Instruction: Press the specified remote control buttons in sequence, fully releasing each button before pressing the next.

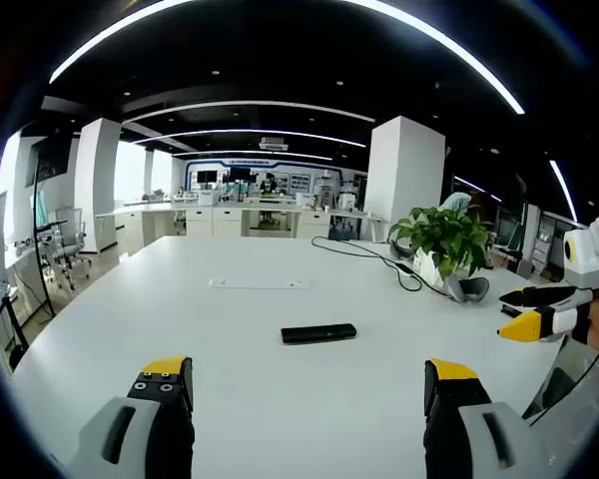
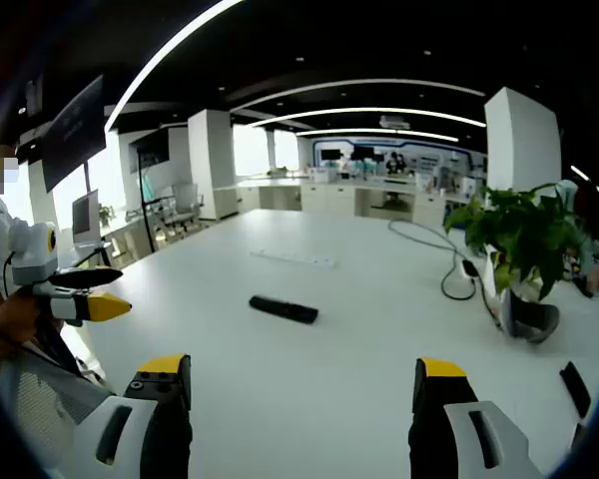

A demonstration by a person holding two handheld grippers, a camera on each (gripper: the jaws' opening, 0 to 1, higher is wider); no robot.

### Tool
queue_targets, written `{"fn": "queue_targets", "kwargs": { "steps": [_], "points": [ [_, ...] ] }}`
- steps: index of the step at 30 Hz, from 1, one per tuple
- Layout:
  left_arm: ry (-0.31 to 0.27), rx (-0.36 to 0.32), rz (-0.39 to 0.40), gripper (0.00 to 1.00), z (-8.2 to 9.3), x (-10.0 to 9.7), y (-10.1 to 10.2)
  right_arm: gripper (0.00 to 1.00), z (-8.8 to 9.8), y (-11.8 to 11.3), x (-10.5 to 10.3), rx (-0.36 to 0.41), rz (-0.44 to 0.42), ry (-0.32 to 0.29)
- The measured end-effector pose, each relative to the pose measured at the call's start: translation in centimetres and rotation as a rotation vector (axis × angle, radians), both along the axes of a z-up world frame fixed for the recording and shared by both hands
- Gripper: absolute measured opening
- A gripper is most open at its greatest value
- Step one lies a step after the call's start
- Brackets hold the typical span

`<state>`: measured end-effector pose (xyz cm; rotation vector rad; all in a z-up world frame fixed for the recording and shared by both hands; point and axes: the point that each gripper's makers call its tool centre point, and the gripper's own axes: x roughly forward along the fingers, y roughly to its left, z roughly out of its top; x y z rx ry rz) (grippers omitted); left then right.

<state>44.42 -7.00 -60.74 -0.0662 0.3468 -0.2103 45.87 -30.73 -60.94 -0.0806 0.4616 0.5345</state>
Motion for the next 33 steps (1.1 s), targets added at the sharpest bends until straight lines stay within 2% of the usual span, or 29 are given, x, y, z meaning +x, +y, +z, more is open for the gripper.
{"fn": "queue_targets", "kwargs": {
  "steps": [33],
  "points": [
    [-0.004, -0.007, 0.002, 1.00, 0.12, -0.01, 0.20, 0.91, -0.03, 0.01, -0.11, -0.004, -0.002, 0.002]
  ]
}}
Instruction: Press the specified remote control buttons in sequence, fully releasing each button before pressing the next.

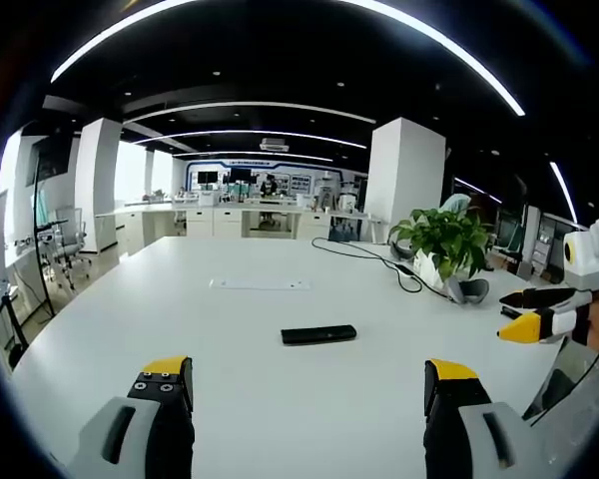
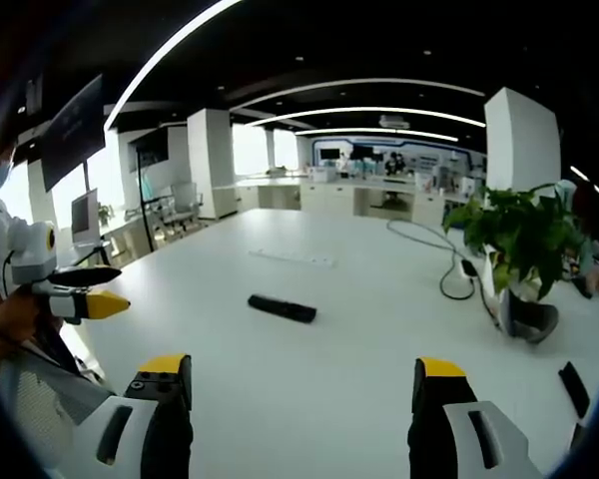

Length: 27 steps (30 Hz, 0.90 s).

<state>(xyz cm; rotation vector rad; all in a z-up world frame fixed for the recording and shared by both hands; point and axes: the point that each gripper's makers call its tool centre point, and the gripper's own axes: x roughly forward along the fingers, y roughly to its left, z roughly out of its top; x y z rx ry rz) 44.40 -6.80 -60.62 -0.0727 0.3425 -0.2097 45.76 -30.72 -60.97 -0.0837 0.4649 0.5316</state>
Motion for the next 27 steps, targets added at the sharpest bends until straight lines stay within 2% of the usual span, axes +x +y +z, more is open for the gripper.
{"fn": "queue_targets", "kwargs": {
  "steps": [9, 18, 27],
  "points": [
    [0.003, 0.004, -0.004, 1.00, -0.1, 0.0, -0.1, 0.91, -0.1, 0.1, 0.0, -0.004, 0.005, 0.000],
    [-0.013, 0.016, -0.005, 1.00, 0.4, 0.4, -0.2, 0.91, 1.3, 1.3, 0.3, 0.009, 0.040, -0.061],
    [-0.007, 0.004, -0.018, 1.00, 0.9, 0.8, -0.4, 0.91, 1.9, 1.2, 1.3, -0.001, 0.056, -0.085]
  ]
}}
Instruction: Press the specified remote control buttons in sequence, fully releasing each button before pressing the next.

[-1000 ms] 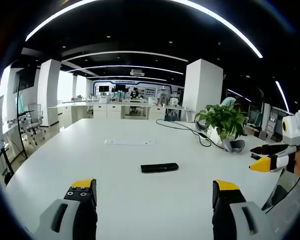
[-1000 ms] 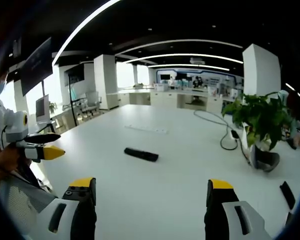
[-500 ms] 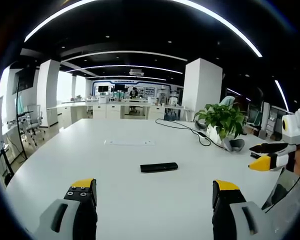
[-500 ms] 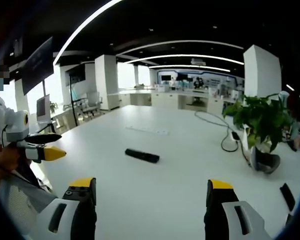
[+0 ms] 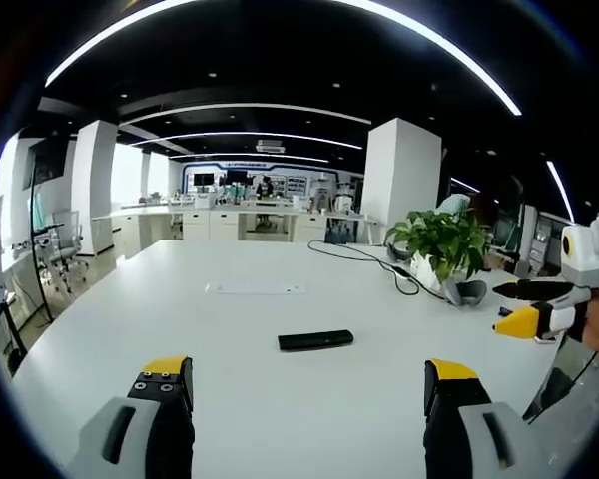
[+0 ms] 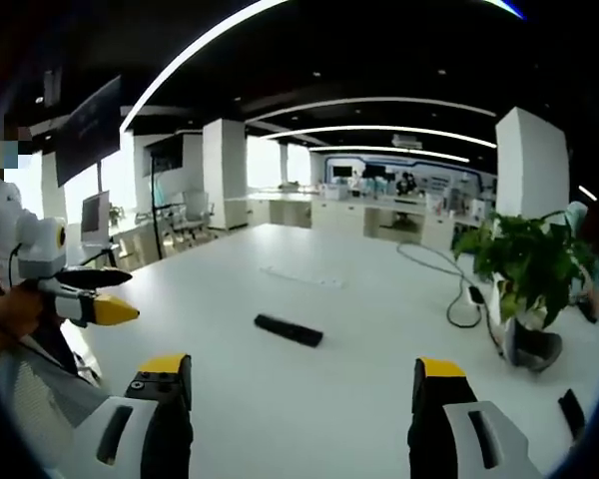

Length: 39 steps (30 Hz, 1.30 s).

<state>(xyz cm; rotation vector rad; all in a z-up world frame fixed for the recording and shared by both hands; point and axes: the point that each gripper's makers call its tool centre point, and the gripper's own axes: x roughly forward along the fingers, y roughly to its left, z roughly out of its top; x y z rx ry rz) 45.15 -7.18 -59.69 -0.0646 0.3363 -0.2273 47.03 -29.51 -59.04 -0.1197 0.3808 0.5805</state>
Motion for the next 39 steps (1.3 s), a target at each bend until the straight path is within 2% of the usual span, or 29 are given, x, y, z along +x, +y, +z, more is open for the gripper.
{"fn": "queue_targets", "kwargs": {
  "steps": [6, 11, 20, 25, 29, 39],
  "points": [
    [-0.025, 0.015, -0.025, 1.00, 1.9, 1.1, 0.1, 0.90, 1.5, 0.6, 0.8, -0.009, 0.033, -0.028],
    [-0.058, 0.040, -0.046, 1.00, 3.5, 3.1, 0.7, 0.89, 2.6, 1.4, 2.1, -0.048, 0.075, -0.064],
    [-0.091, 0.062, -0.124, 1.00, 4.8, 7.0, 0.8, 0.86, 4.1, 1.7, 6.3, -0.102, 0.130, -0.110],
    [-0.079, 0.075, -0.158, 1.00, 4.5, 9.1, 0.9, 0.85, 4.2, 1.5, 8.1, -0.116, 0.141, -0.110],
    [-0.068, 0.074, -0.215, 1.00, 3.7, 10.7, 0.4, 0.84, 3.8, 1.6, 9.7, -0.143, 0.166, -0.109],
    [-0.021, 0.147, -0.336, 1.00, 0.5, 14.1, -0.4, 0.83, 1.2, 1.8, 12.6, -0.233, 0.247, -0.091]
  ]
}}
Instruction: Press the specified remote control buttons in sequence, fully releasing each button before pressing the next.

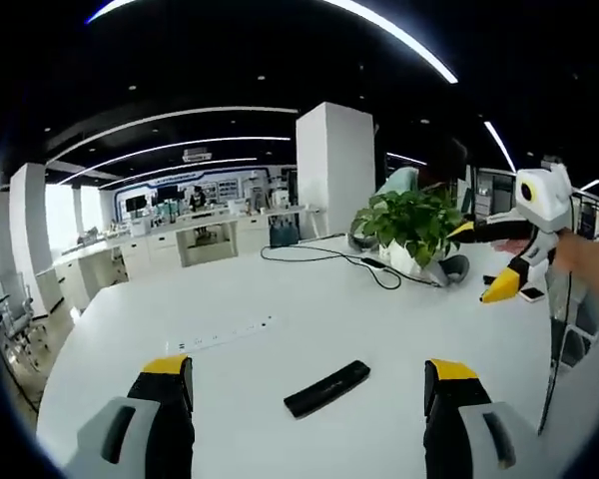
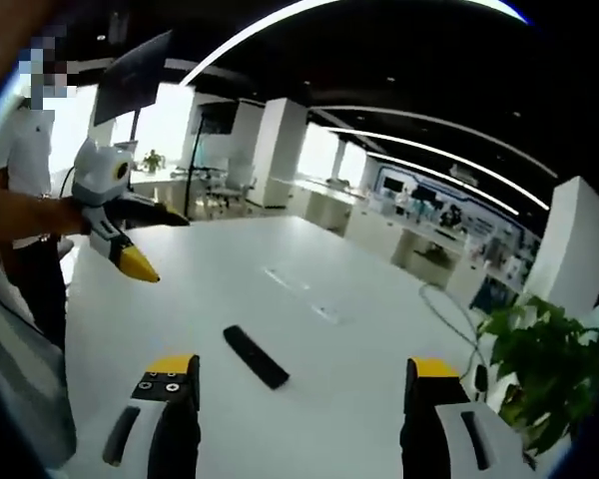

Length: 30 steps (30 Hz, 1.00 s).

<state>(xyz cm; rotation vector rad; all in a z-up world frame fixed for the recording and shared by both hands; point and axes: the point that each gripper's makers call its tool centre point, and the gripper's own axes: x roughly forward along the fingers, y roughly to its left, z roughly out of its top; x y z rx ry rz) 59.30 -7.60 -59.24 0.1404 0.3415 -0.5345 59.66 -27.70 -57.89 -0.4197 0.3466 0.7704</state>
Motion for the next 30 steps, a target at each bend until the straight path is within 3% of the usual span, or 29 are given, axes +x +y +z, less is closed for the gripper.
{"fn": "queue_targets", "kwargs": {
  "steps": [12, 25, 30],
  "points": [
    [0.048, 0.077, -0.041, 1.00, -3.4, 2.9, -0.3, 0.83, -3.0, 1.4, 2.4, -0.044, 0.049, 0.032],
    [0.082, 0.166, -0.143, 1.00, -7.0, 4.7, -0.7, 0.82, -6.5, 2.1, 3.8, -0.109, 0.107, 0.068],
    [0.090, 0.224, -0.203, 1.00, -8.4, 4.3, -1.6, 0.81, -7.9, 2.5, 4.3, -0.135, 0.131, 0.085]
  ]
}}
